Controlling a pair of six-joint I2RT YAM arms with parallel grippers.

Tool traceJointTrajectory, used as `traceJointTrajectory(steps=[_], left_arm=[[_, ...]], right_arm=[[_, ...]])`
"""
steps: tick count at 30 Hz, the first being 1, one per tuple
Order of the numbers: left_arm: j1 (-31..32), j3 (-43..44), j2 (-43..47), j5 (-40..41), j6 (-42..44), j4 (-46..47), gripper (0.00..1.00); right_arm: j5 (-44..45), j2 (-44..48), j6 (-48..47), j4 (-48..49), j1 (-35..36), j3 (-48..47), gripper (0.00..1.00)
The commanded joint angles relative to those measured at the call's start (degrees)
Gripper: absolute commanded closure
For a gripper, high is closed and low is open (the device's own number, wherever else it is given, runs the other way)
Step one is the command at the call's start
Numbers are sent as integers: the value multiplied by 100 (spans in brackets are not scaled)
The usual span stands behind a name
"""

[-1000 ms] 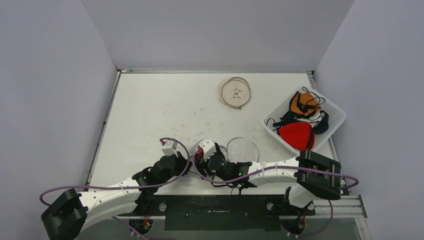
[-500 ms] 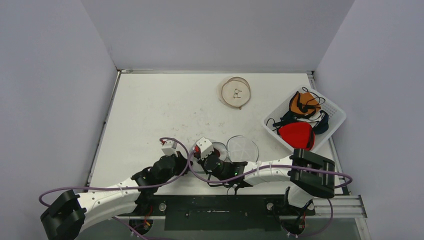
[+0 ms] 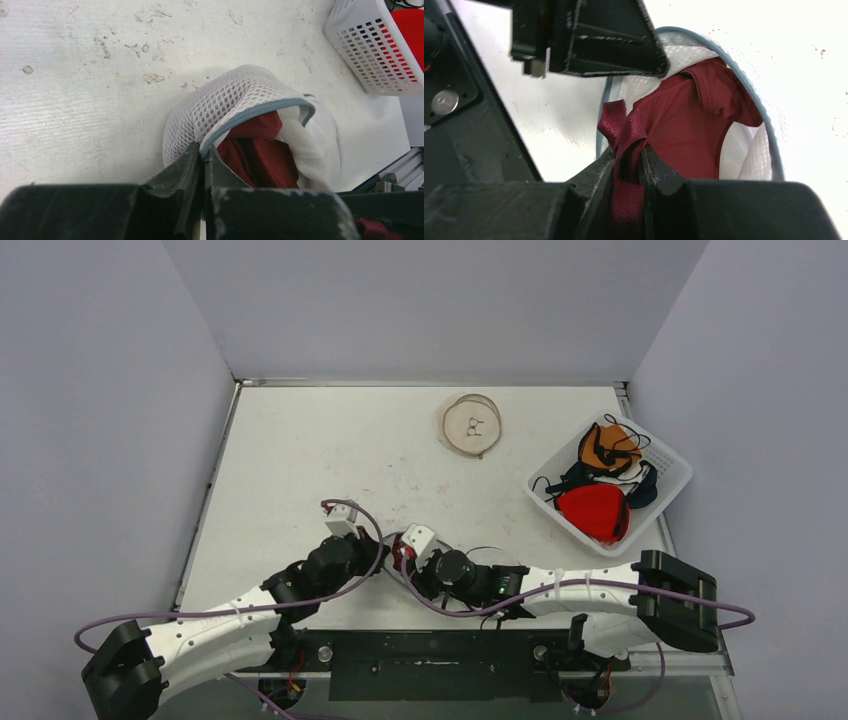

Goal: Unzip the laundry bag and remove the bra
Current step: Pick up the bra from the laundry bag.

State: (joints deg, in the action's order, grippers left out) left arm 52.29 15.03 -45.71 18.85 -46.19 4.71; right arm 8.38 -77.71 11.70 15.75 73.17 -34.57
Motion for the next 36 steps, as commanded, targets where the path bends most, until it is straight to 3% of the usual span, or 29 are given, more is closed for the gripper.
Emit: traceJointTrajectory(steps=[1,7,15,25,36], left_arm=[[-85,378,-248,231,289,168,100],[-102,424,-655,162,340,418,100],[-85,387,-717,109,265,610,100],[-79,471,-495,303,89,632,100],[-74,744,-789,81,5,918,100]], right_arm=[[-756,530,-107,-29,9,148,95],[-911,1058,33,149,-127,283,95],[-491,2219,589,1025,-617,874,95],[-213,3116,760,889,-836,831,95],[603,3513,1015,1579,-1022,596,95]])
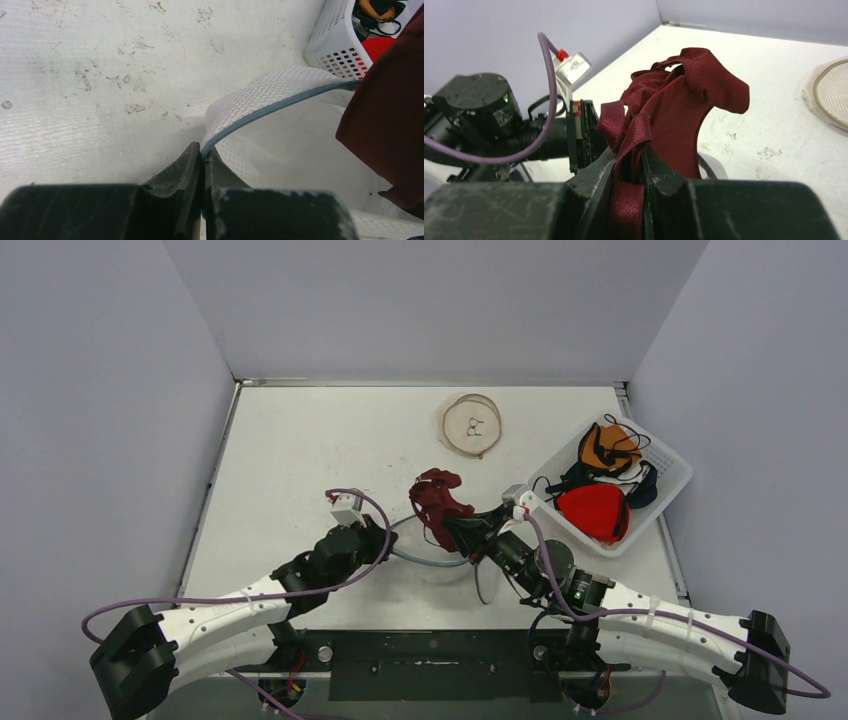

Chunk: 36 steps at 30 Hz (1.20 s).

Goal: Unzip the laundry bag and remove the bra
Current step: Pick up the bra from the laundry bag, then place the bra in the bin.

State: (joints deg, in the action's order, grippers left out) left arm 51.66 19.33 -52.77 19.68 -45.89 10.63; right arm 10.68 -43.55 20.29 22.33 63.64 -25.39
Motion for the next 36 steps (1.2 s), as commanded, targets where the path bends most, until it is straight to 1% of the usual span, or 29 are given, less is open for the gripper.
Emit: traceJointTrajectory(steps=[1,4,10,12,14,16,17,19,22,24,26,28,30,32,35,36], left_arm=[[-7,358,-106,-24,-21,307,100],[-12,445,-157,-112,-31,291,100],[33,647,-224,-316,-107,406,100],[58,693,-194,-291,-96,279,100],[59,672,-69,-160,-80,98,100],[64,578,132,1,-82,-83,100],[59,513,301,114,-85,-159,100],[51,371,547,304,-80,-290,100],[24,201,834,603,-104,-473,100],[4,124,969,870,-262,-688,100],[-26,51,1069,1136,-419,-916,100],[-45,-80,1177,1233,-455,-819,100],[-42,-235,1274,1200,-496,-614,100],[-42,-335,1343,1150,-580,-502,99],[-50,-385,1406,1061,-639,-487,92],[-51,-384,1421,1037,-671,-517,90]], right_arm=[[362,70,165,979,-65,-371,95],[288,-91,169,1141,-78,-534,95],[212,-712,54,1498,-144,-922,95],[243,-796,-120,1352,-154,-1199,95],[431,-804,-367,797,-158,-1614,95],[901,-808,-677,-38,-150,-2077,95],[1350,-817,-780,-627,-158,-2399,95],[2116,-835,-1000,-1464,-151,-2836,95],[3471,-884,-1252,-2486,-166,-3335,95],[4330,-927,-1392,-2975,-216,-3531,95],[5236,-936,-1317,-3403,-339,-3608,95],[5625,-856,-1252,-3630,-634,-3526,95],[5500,-804,-975,-4046,-1186,-3551,95],[5082,-877,-739,-4392,-1910,-3628,95],[4114,-1132,-373,-4660,-3092,-3694,95],[3844,-1208,-235,-4670,-3627,-3669,95]])
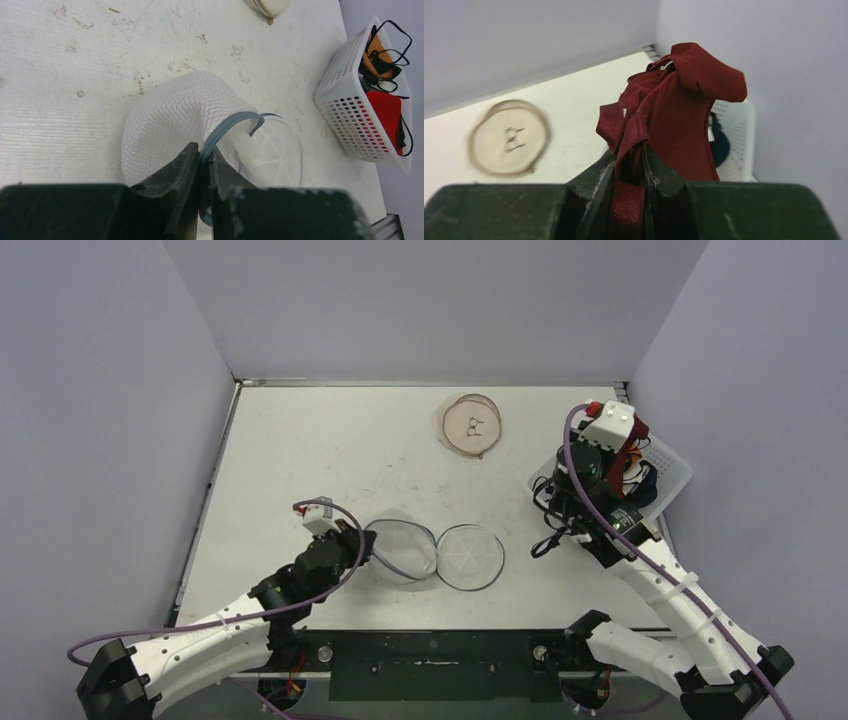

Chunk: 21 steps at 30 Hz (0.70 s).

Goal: Unzip the laundry bag and remove the bra
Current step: Place the bra in the bin.

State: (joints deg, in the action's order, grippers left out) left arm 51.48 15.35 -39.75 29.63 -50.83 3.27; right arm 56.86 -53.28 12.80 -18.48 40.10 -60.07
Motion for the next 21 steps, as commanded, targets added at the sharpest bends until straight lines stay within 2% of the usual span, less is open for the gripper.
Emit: traceJointTrajectory(steps=[1,4,10,14,15,18,21], left_arm=[[-34,18,124,23,-207,173,88],[-40,27,165,-49,-247,94,82],[-42,-4,258,-121,-270,99,64],[-53,30,258,-236,-204,125,52],[-51,64,253,-271,-148,86,44],[-51,245,211,-286,-35,-292,30],[-64,407,248,-289,-15,-762,21]], right_arm=[[-1019,-297,661,-582,-1653,-162,95],[-1251,-460,993,-411,-2142,-69,95],[-1676,-931,1372,-240,-3048,-174,95],[-1672,-1229,1323,-110,-3245,-209,95],[-1640,-1288,1271,-77,-3264,-206,95],[-1510,-1440,1090,40,-3333,-133,95],[-1673,-1569,1023,230,-3450,81,95]])
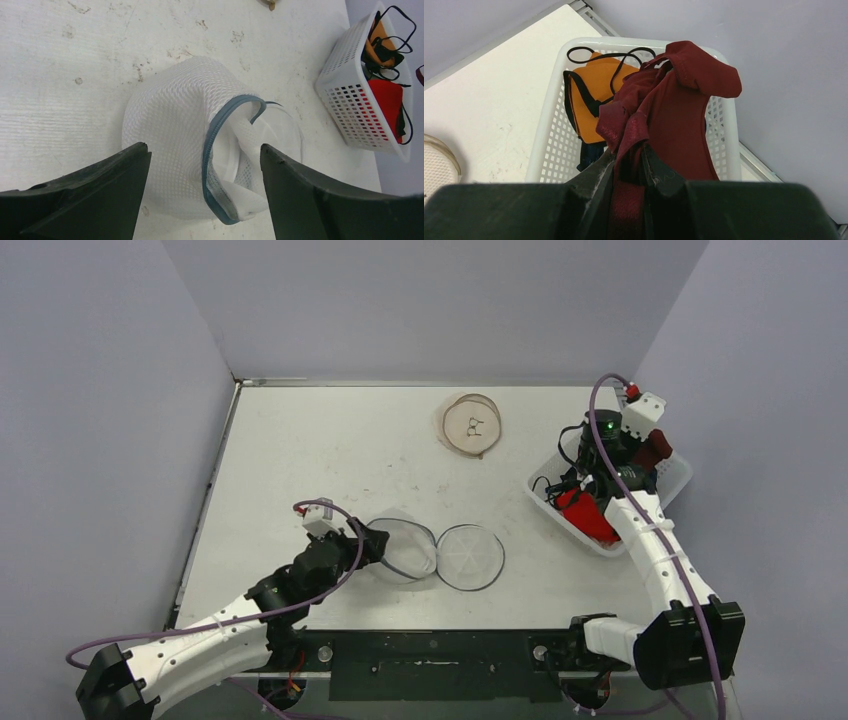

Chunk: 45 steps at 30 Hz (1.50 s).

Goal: Unzip the laundry bag and remove the bra
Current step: Place the bra in the bin.

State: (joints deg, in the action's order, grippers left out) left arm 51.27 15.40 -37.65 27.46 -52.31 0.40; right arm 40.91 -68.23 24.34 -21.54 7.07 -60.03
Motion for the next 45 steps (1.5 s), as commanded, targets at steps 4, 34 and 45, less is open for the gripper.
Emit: traceJointTrajectory(steps=[4,34,45], left_arm=[[-49,531,244,-101,51,-919,4],[-83,343,856,-30,-297,-1660,4],[-118,480,931,37,-148,-1807,4]], right_arm=[[-324,-326,-115,756,-221,263,95],[-819,-1330,-17,718,-37,547,37],[-1790,146,266,516,-313,572,25]])
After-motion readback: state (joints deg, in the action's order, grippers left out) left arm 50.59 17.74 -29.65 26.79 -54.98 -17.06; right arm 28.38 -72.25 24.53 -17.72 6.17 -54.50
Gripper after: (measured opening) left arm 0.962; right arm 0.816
